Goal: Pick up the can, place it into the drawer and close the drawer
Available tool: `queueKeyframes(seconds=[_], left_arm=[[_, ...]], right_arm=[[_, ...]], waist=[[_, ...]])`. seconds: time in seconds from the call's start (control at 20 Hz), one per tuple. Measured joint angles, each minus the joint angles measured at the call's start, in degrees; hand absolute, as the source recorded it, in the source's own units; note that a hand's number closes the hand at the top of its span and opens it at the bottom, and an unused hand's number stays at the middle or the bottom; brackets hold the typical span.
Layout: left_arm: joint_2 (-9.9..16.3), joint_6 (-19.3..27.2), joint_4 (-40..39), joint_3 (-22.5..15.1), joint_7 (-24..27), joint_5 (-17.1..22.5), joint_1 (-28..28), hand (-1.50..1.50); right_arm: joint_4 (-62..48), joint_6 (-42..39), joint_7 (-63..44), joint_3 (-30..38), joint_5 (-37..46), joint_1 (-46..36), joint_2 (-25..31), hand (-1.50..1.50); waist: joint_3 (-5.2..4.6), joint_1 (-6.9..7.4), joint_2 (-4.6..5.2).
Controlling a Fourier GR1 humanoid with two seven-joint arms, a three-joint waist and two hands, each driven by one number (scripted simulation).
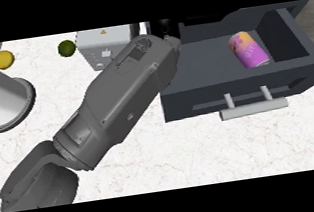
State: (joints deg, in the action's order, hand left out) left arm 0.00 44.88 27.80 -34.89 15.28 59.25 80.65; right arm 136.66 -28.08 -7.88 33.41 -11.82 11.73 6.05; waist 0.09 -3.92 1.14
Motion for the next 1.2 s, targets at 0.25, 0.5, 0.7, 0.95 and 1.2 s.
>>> queueKeyframes(seconds=[0.25,0.5,0.7,0.95,1.2], left_arm=[[0.0,0.7,0.3,0.0,1.5,0.9,0.6,-1.50],[0.0,1.5,0.9,0.2,0.8,1.8,1.6,-1.50],[0.3,0.9,1.0,0.4,-0.4,1.7,1.5,-1.50],[0.8,1.0,1.6,0.8,-1.3,0.5,0.3,-1.50],[1.9,1.6,2.3,1.1,-3.7,-0.9,1.1,-1.50]], right_arm=[[1.7,0.7,1.1,-5.3,11.9,-3.9,0.2,-1.50],[-1.6,2.0,3.2,-12.8,25.4,-8.7,0.6,-1.50],[-5.2,4.3,4.0,-19.4,36.1,-12.5,0.8,-1.50],[-13.7,10.1,6.2,-25.9,48.0,-18.7,0.3,-1.50],[-25.8,15.0,9.1,-30.6,57.3,-25.9,1.4,-1.50]], waist=[[-0.04,1.28,-0.13],[-0.05,2.50,-0.27],[-0.08,3.32,-0.48],[-0.09,4.36,-0.75],[-0.09,5.03,-0.82]])
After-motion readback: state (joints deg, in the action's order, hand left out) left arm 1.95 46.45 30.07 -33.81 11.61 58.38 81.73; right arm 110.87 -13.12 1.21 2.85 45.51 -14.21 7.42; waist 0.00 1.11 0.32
